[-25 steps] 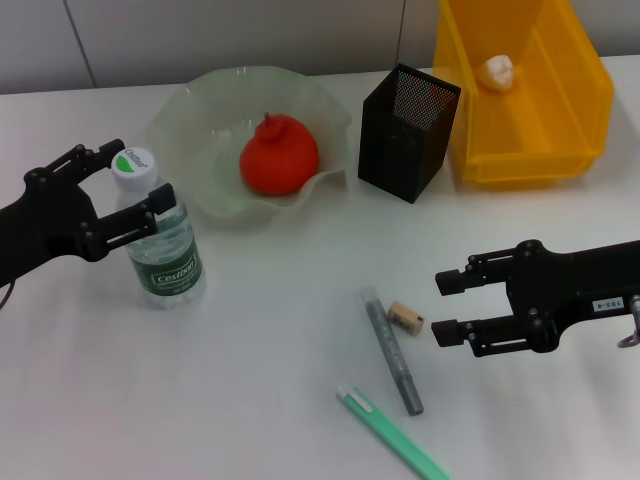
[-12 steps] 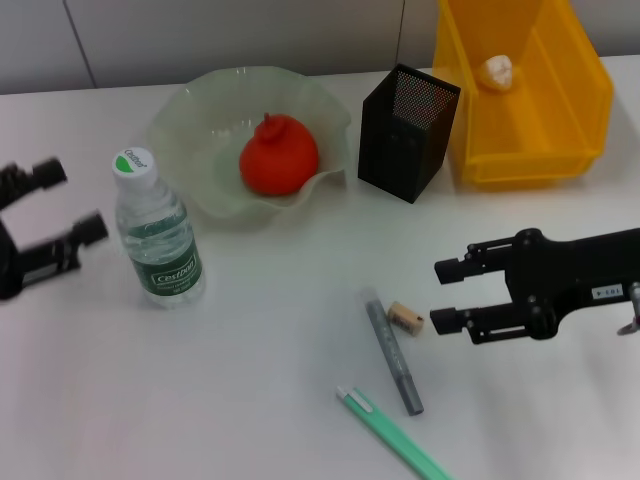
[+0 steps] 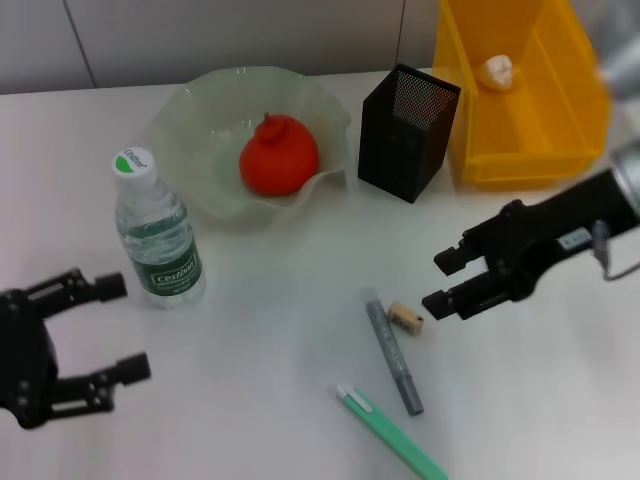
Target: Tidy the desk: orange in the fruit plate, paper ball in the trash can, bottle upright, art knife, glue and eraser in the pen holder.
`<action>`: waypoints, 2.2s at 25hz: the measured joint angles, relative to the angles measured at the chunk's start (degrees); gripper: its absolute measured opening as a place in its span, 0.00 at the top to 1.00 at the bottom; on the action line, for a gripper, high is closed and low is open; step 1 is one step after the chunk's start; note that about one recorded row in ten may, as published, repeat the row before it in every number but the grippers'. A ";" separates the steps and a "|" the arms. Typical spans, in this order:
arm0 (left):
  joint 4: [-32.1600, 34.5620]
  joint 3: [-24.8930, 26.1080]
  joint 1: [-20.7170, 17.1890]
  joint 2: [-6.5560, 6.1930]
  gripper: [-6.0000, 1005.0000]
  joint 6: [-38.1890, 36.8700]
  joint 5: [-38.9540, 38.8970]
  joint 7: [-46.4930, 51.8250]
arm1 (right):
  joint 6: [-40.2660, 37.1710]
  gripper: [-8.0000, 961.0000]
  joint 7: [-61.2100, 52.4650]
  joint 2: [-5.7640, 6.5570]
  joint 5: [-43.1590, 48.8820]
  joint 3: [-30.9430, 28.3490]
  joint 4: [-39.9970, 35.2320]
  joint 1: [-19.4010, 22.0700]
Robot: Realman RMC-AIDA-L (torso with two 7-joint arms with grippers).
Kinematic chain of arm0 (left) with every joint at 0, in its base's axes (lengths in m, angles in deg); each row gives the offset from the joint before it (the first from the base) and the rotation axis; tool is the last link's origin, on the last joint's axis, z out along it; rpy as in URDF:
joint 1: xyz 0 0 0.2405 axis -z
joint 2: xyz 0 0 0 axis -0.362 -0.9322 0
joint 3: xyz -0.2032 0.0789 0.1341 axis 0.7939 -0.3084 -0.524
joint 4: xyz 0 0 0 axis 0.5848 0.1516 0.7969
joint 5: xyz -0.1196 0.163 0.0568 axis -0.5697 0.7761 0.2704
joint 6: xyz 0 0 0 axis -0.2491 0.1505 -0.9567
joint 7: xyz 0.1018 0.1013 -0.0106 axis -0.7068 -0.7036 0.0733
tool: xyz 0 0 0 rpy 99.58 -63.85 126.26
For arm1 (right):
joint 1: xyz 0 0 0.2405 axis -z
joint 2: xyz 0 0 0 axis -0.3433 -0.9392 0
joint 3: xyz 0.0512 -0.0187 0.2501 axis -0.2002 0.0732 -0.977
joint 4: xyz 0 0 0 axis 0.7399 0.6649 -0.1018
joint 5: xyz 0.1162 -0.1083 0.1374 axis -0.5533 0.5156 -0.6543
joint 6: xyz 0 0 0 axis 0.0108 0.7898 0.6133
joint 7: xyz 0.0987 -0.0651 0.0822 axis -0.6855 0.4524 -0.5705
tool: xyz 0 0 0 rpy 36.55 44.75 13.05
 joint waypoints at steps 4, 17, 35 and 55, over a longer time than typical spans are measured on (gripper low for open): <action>-0.44 -0.01 -0.43 1.25 0.14 -0.10 3.59 -3.08 | -2.48 0.34 -11.67 -0.06 7.32 6.22 -0.55 -7.83; -1.30 -0.10 -0.95 1.81 0.14 0.33 7.63 -6.51 | 2.00 0.34 -35.44 -1.19 9.33 27.05 22.09 -28.83; -1.96 -0.10 -0.92 1.75 0.14 1.57 8.04 -8.00 | 8.60 0.34 -46.32 -1.27 1.36 45.85 26.65 -32.35; -2.09 -0.11 -0.70 2.53 0.14 3.01 9.31 -9.06 | 15.16 0.36 -46.49 -1.34 -2.90 49.24 31.74 -32.30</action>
